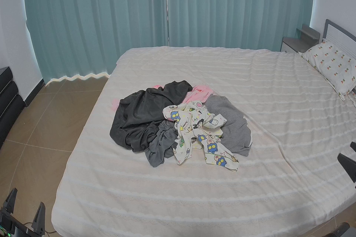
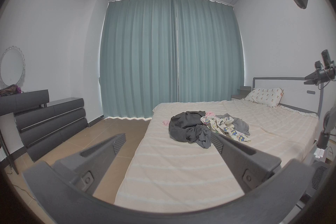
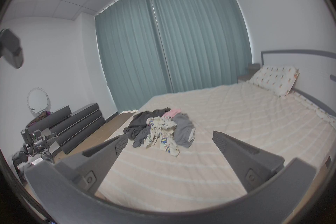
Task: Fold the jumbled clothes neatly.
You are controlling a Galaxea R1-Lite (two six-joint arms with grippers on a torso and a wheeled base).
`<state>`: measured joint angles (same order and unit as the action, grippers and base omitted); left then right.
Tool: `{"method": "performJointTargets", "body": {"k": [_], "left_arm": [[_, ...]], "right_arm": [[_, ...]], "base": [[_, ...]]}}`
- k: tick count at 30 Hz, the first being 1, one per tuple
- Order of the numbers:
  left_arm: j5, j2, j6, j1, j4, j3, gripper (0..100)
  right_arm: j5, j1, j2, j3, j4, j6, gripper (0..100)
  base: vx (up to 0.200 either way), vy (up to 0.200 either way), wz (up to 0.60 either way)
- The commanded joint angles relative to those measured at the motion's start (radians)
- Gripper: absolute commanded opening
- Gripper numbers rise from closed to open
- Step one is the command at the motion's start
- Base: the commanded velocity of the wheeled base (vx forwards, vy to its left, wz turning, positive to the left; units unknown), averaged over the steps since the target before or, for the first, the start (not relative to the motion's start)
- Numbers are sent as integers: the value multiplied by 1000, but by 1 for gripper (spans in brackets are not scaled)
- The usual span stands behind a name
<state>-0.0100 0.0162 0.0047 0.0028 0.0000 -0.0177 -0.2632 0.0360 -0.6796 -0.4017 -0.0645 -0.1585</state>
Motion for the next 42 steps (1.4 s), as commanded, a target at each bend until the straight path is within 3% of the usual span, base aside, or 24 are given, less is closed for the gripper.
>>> {"method": "performJointTargets", "body": {"k": [1,2,5,7,10,11,18,25,35,42], "left_arm": [[1,-13,0,0,0,18,100],[1,-13,0,0,0,18,100],[1,-13,0,0,0,18,100],[1,-13,-2,0,0,18,100],[1,-13,-2,0,0,18,100],[1,-13,-2,0,0,18,100],[1,-13,-3,0,0,18,100],[1,-13,-3,0,0,18,100],[1,-13,-6,0,0,18,100],[1,-13,-6,0,0,18,100]], "right_arm": [[-42,137,-873,-63,-298,-101,100],[-11,160,-1020,-82,-380,-133,100],[13,182,-1140,-106,-462,-167,100],[76,217,-1321,-158,-586,-217,100],[99,228,-1376,-183,-612,-223,100],[157,249,-1502,-264,-630,-228,100],[173,305,-1594,-408,-551,-230,100],[231,332,-1686,-563,-511,-243,100],[280,334,-1766,-726,-483,-237,100],[288,334,-1801,-842,-368,-187,100]], "base": [[0,0,0],[0,0,0],[0,0,0],[0,0,0],[0,0,0],[0,0,0],[0,0,0],[0,0,0],[0,0,0],[0,0,0]]}}
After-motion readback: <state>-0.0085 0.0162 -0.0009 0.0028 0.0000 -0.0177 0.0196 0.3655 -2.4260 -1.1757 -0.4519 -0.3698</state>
